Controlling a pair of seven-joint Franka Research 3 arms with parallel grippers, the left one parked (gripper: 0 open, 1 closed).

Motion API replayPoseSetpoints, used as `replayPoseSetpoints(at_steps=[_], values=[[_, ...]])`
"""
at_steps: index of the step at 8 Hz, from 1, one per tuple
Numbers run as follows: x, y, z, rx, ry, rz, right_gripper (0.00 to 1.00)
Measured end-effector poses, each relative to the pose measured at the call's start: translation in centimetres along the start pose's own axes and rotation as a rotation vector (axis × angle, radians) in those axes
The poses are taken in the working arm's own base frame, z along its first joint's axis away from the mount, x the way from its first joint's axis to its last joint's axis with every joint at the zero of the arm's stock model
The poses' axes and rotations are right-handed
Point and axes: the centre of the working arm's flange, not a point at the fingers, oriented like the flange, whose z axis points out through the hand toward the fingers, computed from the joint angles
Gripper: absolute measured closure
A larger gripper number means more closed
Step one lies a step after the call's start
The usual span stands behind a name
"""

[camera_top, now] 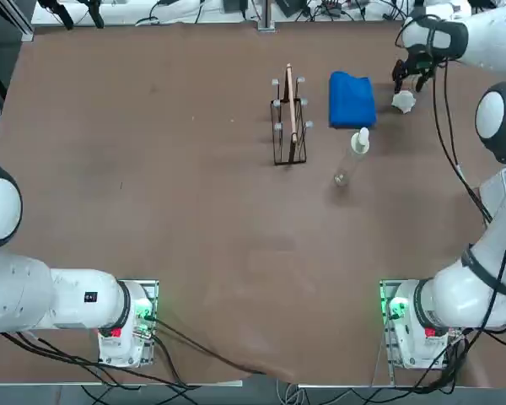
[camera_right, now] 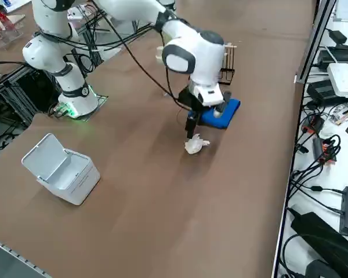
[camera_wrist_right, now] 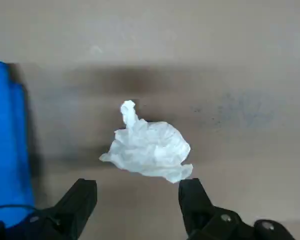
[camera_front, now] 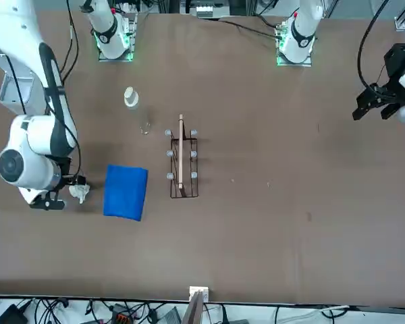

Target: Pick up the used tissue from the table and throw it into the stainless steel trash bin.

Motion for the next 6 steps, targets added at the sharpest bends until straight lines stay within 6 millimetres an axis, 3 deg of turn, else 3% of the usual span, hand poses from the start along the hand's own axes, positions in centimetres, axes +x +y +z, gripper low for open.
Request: replayPoseSetpoints(at_steps=[4,6], values=[[0.3,0.7,3.4,-0.078,-0.022,-0.046,0.00],[0.7,0.7,3.6,-0.085,0.003,-0.037,0.00]])
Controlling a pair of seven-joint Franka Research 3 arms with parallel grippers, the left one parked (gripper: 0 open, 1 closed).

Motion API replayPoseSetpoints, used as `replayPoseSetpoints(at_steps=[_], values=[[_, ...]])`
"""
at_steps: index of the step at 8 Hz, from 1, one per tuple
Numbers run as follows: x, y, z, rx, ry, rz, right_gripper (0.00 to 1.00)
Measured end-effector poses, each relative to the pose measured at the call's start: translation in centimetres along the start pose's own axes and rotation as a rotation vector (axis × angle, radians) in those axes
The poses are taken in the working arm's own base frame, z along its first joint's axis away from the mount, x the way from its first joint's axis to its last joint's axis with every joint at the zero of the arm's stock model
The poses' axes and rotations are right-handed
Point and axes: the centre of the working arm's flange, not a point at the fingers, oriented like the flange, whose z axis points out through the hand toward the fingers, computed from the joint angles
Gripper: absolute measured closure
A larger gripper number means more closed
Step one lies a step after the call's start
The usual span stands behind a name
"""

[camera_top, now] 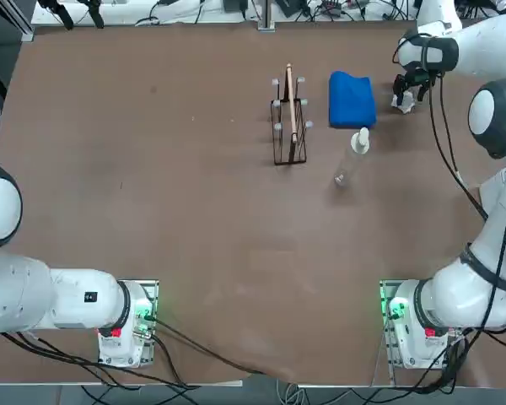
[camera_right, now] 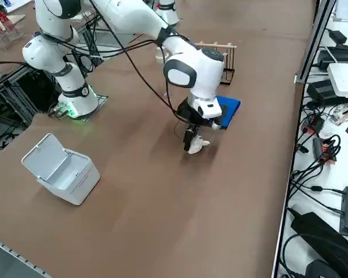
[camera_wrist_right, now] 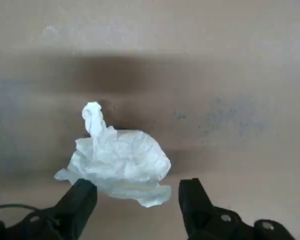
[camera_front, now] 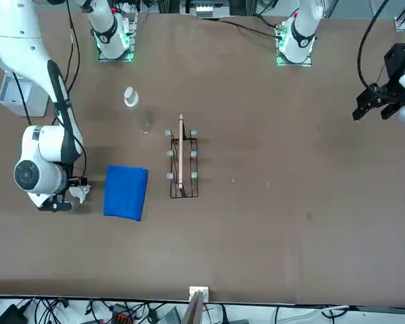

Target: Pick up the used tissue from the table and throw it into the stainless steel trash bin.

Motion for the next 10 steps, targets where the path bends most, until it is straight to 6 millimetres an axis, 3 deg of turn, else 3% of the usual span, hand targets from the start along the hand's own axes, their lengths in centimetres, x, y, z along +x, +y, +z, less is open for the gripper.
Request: replayPoseSetpoints(at_steps=[6,8,9,10], values=[[0.7,-1.1,2.6,0.002,0.039,0.043,0.02],[0.7,-1.7,2.2,0.003,0.047,0.034,0.40],[0.7,-1.9,1.8,-0.002,0.047,0.029,0.54],[0.7,-1.8,1.4,-0.003,0.041,0.030,0.55]])
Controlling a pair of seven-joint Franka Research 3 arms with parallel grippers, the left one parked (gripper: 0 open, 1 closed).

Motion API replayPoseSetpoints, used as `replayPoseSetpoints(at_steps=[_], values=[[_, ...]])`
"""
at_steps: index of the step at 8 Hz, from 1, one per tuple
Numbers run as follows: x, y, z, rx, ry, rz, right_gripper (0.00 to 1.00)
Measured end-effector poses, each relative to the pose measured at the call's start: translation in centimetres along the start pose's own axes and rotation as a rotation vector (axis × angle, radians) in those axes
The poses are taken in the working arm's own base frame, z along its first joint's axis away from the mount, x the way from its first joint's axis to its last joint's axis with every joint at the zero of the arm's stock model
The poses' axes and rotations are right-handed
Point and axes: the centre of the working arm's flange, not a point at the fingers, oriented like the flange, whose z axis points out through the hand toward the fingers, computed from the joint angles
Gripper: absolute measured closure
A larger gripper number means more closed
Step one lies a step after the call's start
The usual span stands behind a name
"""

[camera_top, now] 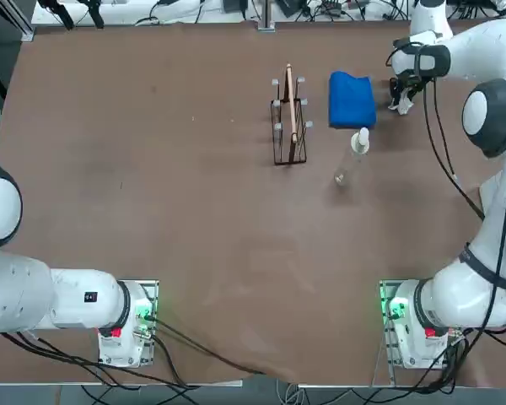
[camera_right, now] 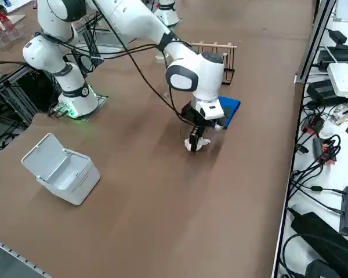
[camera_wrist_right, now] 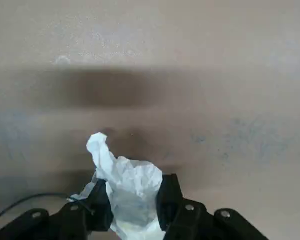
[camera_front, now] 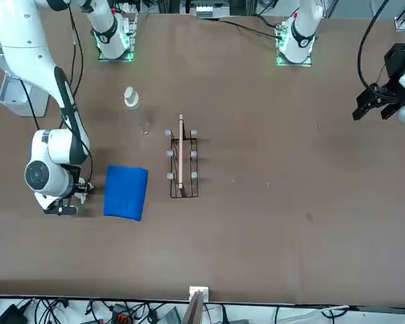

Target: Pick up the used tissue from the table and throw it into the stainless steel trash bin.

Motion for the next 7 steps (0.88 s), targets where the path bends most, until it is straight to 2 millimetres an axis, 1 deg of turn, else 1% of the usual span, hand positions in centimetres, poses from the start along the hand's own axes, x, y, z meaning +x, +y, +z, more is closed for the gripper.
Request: replayPoseSetpoints(at_steps=[1,2,3,4,6,7], values=[[-0.1,0.2,-0.5,-0.003,-0.013,0.003,0.56],[-0.4,0.8,-1.4,-0.008,-0.028,0.004,0.59],[-0.7,1.9,-2.6,-0.014,-0.043,-0.008,0.61],[-1.1,3.7,-3.8,-0.027,-0.063,-0.035,0.60],[-2.8,8.9,-6.0,-0.060,-0.130,-0.092,0.60],[-4.1,11.7,-7.3,-0.064,-0.170,-0.125,0.60]])
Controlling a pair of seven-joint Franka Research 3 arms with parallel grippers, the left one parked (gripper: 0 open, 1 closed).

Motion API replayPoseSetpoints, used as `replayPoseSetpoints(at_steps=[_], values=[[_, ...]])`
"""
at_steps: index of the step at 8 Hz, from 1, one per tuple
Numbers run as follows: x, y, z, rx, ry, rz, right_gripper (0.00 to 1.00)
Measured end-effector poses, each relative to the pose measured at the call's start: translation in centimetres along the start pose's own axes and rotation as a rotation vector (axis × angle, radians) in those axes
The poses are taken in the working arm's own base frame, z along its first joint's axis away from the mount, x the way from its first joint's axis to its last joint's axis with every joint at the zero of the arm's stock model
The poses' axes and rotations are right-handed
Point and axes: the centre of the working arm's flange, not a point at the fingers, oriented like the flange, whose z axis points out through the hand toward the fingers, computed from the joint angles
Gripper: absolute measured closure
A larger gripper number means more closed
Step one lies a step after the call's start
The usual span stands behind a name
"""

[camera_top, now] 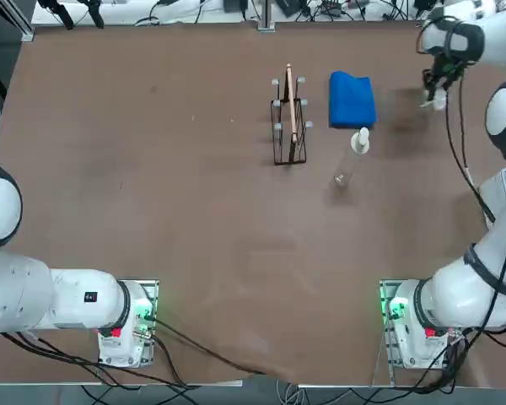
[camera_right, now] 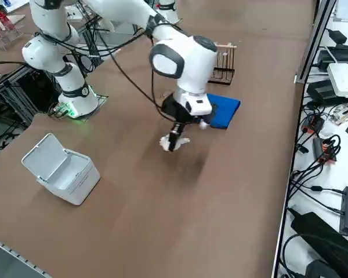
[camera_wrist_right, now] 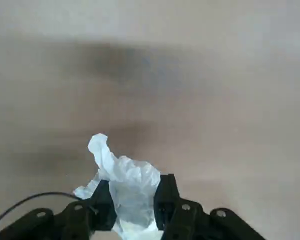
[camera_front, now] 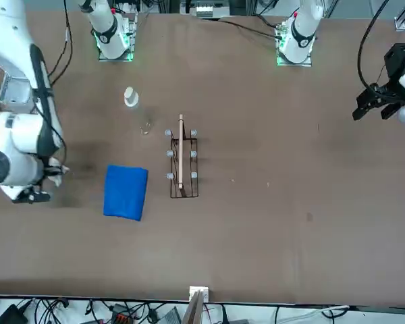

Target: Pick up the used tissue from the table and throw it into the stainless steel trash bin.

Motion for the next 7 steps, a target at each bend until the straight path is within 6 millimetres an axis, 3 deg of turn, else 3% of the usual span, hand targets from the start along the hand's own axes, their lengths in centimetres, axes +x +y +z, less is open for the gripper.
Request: replayPoseSetpoints(at_steps=[2,3,7], values=[[-4.7,4.7,-1.0,-0.016,-0.082,-0.086,0.59],[-7.4,6.7,-0.3,-0.026,-0.119,-0.119,0.59],[-17.0,11.2,7.0,-0.026,-0.252,-0.215,0.57]])
